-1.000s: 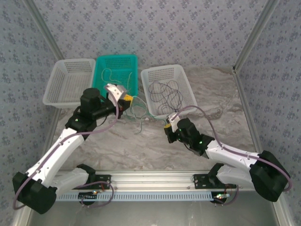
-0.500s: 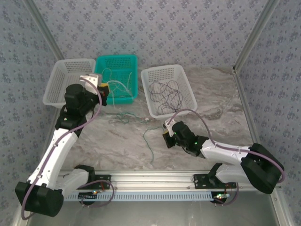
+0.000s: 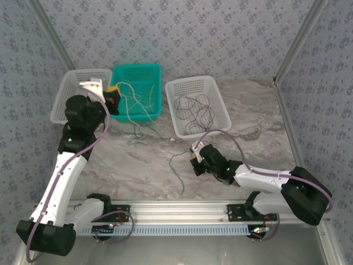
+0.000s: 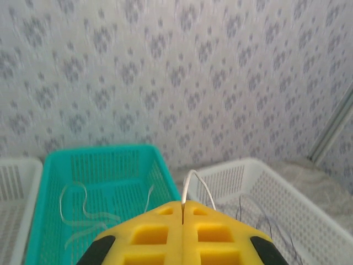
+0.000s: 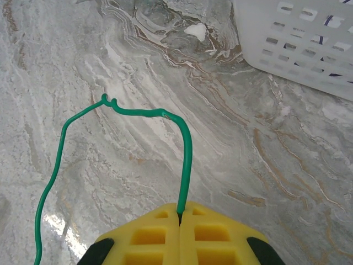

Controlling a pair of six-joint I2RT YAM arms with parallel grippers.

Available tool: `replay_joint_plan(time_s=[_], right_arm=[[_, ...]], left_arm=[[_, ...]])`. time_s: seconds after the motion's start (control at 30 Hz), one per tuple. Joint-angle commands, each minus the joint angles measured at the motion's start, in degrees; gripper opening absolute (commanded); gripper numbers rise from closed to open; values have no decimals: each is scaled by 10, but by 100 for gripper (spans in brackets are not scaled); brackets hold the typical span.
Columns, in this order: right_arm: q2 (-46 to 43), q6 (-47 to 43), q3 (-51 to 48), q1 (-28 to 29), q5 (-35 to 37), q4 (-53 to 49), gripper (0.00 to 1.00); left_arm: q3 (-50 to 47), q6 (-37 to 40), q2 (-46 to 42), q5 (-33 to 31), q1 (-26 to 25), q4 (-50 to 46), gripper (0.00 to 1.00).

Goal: Untangle the cables

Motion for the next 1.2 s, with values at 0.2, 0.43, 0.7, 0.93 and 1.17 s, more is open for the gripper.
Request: replay_joint_plan(time_s=[0.2,0.43,0.7,0.93,1.17], right_arm=[[1,9,23,9,24,-13,0],[-17,11,32,13,34,-33,0],[-58,23,18,26,58,-47,0],[-83,26,15,30,73,-55,0],[-85,19,24,31,74,-52,0]], left_arm=[[179,12,105,-12,3,84,0],[350,55,239,-43,21,31,0],[465,65,385,-34,51,-47,0],[419,-5,431,-32,59,-107,49],[348,-88,361,-33,65,-113,86]])
